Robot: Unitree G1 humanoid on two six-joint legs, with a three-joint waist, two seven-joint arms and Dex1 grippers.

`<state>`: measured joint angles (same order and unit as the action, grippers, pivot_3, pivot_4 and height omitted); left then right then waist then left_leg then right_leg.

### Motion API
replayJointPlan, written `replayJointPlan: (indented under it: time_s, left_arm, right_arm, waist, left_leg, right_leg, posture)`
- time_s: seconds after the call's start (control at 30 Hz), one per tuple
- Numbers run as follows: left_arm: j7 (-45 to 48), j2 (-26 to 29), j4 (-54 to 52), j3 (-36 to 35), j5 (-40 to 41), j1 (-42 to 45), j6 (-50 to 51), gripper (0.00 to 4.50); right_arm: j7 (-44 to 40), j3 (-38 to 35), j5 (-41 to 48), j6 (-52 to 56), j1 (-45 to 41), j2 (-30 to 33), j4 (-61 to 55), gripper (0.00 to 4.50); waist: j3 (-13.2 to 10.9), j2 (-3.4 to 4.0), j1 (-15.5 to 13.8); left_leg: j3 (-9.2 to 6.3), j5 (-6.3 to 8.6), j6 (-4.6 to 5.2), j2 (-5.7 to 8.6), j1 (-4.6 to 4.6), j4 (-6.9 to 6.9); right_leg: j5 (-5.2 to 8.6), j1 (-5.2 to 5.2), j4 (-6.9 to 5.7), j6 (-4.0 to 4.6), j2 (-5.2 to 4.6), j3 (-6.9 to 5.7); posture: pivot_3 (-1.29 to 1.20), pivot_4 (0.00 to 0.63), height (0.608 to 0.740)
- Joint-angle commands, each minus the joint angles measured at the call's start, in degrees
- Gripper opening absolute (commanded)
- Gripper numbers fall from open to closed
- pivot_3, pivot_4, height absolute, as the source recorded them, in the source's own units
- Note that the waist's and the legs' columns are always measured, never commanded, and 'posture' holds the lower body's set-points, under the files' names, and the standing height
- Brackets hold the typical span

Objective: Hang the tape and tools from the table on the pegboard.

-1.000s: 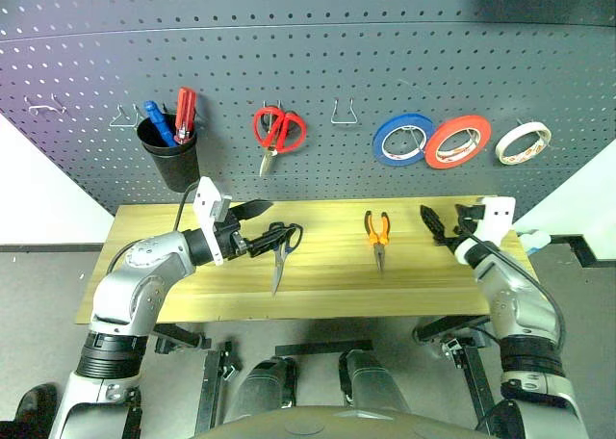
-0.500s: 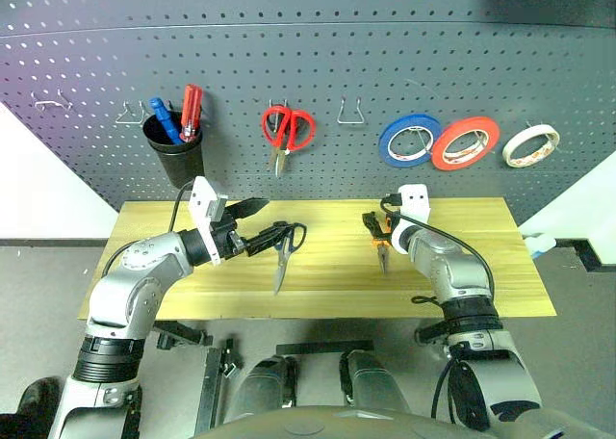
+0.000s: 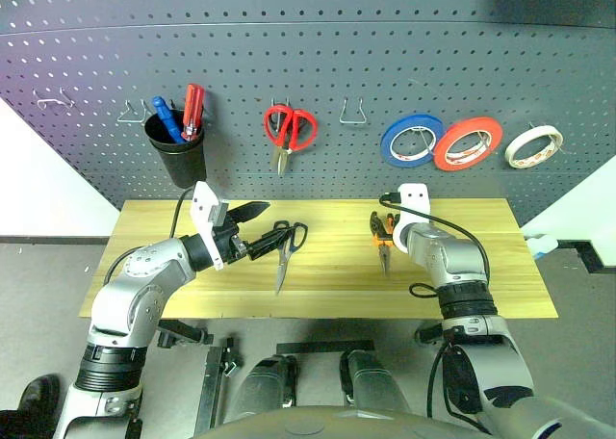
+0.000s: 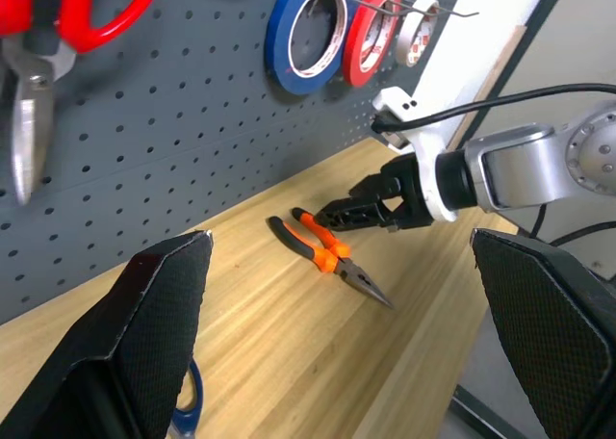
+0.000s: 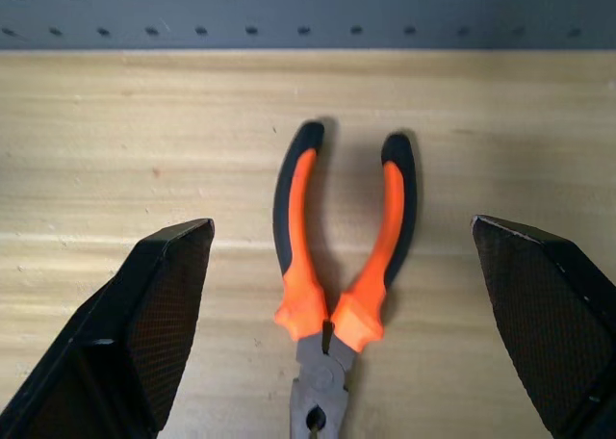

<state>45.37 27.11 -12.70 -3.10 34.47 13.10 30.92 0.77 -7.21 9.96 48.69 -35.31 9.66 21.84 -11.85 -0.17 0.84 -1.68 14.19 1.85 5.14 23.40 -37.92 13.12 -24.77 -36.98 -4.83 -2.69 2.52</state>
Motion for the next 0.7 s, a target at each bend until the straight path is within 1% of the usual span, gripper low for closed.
replayJointPlan:
  time_s: [0.03, 0.33, 0.43, 0.7]
  left_arm:
    - [-0.2, 0.0, -2.6, -0.8, 0.8, -0.1, -0.4, 4.50]
    - [-0.6, -0.1, -3.3, -0.8, 1.0, -0.2, 0.0, 4.50]
    - [-0.9, 0.0, -4.0, -0.9, 1.2, -0.5, 0.4, 4.50]
    - [-1.3, 0.2, -5.0, -1.0, 1.6, -1.4, 1.0, 4.50]
  right_arm:
    - [0.6, -1.3, 0.7, 1.3, -2.9, -1.0, 0.0, 4.47]
    - [1.7, -0.4, -1.9, -0.2, -4.7, -0.8, 6.2, 4.47]
    - [2.9, -1.0, -2.5, -1.3, -5.5, -0.6, 8.2, 4.47]
    - [2.8, -1.3, -2.7, -3.8, -6.8, -1.9, 13.2, 4.47]
  waist:
    - [0.0, 0.00, 0.0]
    - [0.0, -0.01, -0.1]
    - [-0.1, -0.02, -0.1]
    - [-0.1, -0.02, -0.1]
  left_leg:
    - [0.00, 0.00, 0.00, 0.00, 0.00, 0.00]
    - [0.00, 0.00, 0.01, 0.00, 0.03, 0.16]
    - [0.00, 0.00, 0.01, 0.00, 0.03, 0.37]
    - [0.00, -0.01, 0.00, 0.00, 0.10, 0.98]
  right_leg:
    - [0.00, 0.00, 0.00, 0.00, 0.00, 0.00]
    - [0.00, 0.01, 0.25, 0.00, -0.01, -0.02]
    - [0.00, 0.00, 0.41, -0.01, -0.01, -0.02]
    - [-0.01, -0.16, 0.87, -0.01, -0.01, -0.03]
  posture:
    - [0.07, 0.205, 0.740]
    - [0.09, 0.210, 0.740]
    - [0.09, 0.215, 0.740]
    - [0.10, 0.219, 0.740]
